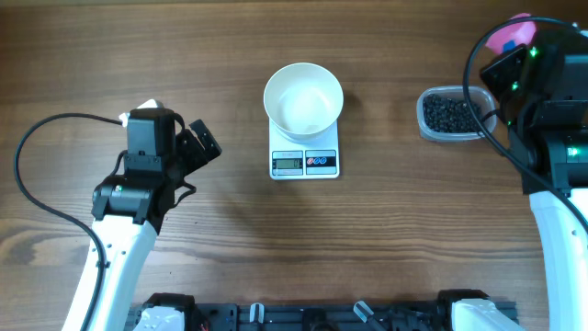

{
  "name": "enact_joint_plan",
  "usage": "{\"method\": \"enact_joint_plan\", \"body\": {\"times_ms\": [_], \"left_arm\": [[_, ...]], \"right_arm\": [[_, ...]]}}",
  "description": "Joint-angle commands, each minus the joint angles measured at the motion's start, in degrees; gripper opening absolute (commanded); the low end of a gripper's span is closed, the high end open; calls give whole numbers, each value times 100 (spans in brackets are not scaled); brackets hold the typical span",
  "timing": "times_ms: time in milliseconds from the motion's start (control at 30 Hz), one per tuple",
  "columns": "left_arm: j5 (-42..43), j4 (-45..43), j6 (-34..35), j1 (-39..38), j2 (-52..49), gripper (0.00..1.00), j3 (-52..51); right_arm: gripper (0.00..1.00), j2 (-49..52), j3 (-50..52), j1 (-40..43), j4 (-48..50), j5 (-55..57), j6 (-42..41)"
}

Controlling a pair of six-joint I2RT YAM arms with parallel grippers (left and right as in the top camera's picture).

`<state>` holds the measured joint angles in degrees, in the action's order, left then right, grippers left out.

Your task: Scoop item into bowl and weigh 150g on scale

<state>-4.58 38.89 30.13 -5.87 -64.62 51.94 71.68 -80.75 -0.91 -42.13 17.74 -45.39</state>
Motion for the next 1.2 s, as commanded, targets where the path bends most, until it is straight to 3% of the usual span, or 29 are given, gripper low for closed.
{"method": "enact_joint_plan", "body": {"times_ms": [0, 333, 500, 667, 967, 1167], "left_arm": [[7, -2, 52, 37, -4, 100, -20], [7, -2, 55, 37, -4, 100, -20], [7, -2, 52, 37, -4, 100, -20], [7, -2, 52, 37, -4, 100, -20], [7, -2, 52, 37, -4, 100, -20], [7, -4, 52, 37, -4, 100, -20]], "right_arm": [[4, -63, -109, 24, 74, 817, 542], [4, -63, -109, 24, 74, 883, 2918], [4, -63, -109, 42, 192, 876, 3515], [4, -63, -109, 175, 535, 120, 4087], [4, -63, -109, 175, 839, -826, 4050], [4, -17, -109, 175, 870, -879, 3578]]}}
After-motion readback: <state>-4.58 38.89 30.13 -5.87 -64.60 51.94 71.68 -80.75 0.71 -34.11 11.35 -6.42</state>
